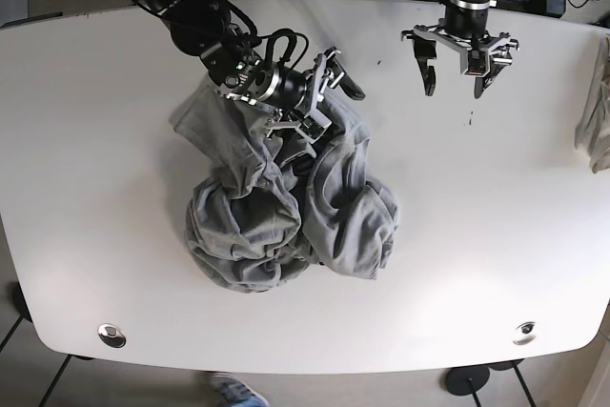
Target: Fold the T-shirt properly
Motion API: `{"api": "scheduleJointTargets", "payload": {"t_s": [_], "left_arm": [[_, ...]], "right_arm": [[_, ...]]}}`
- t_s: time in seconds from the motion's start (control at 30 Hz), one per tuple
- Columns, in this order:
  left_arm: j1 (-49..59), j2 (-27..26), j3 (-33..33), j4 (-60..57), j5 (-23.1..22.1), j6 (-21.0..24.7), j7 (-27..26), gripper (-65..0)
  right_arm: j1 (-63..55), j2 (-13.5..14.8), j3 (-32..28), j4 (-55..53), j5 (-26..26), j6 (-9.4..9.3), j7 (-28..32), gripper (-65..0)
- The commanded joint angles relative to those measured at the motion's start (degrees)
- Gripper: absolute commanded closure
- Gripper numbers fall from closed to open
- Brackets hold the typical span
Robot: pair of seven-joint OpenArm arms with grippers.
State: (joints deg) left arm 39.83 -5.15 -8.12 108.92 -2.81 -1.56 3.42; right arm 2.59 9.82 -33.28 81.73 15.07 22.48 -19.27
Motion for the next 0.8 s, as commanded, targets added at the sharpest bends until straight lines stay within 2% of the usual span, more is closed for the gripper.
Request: {"api": "scheduleJointTargets", "payload": {"t_s": [0.03,0.13,0.2,0.27,0.3,0.37,0.5,0.53,0.63,0.8], "left_arm": [[0.21,-0.26,-0.36,1.1,-0.22,-0.06,-1.62,-45.8],[0.21,-0.26,-0.36,1.1,-0.22,-0.06,-1.62,-45.8],[0.21,-0.26,-0.36,1.1,-0.22,-0.06,-1.62,-45.8],[0.21,-0.26,-0.36,1.1,-0.22,-0.06,-1.62,-45.8],[0.21,-0.26,-0.36,1.1,-0.22,-0.06,-1.62,-45.8],[0.21,-0.26,-0.45,1.1,-0.22,-0.06,-1.62,-45.8],[0.12,-0.26,-0.45,1.1,-0.22,-0.06,-1.62,-45.8],[0.12,-0.26,-0.45,1.1,-0.22,-0.06,-1.62,-45.8],[0.12,-0.26,-0.45,2.06,-0.31,-0.06,-1.62,-46.1],[0.12,-0.26,-0.36,3.38,-0.31,-0.06,-1.62,-46.1]], "right_arm": [[2.64,-1.17,0.18,-2.31,0.53,0.25,1.46,-48.8],[3.43,-2.75,0.18,-5.73,-1.93,0.42,1.73,-48.8],[3.26,-4.24,0.18,-7.76,-7.47,0.42,3.49,-48.8],[1.5,-5.82,0.35,-10.31,-15.29,0.07,7.18,-48.4],[0.97,-6.26,0.44,-10.92,-17.22,0.07,8.59,-46.3],[0.44,-6.44,0.53,-11.27,-19.33,-0.11,10.17,-35.2],[0.36,-6.26,0.88,-10.75,-19.42,-0.11,10.34,-1.0],[0.27,-6.26,2.11,-8.72,-19.42,-0.11,10.26,-3.0],[-1.4,-6.53,7.91,0.68,-19.86,-0.11,7.27,-1.9],[7.48,-6.53,9.15,13.96,-19.42,0.42,-2.84,-1.9]]}}
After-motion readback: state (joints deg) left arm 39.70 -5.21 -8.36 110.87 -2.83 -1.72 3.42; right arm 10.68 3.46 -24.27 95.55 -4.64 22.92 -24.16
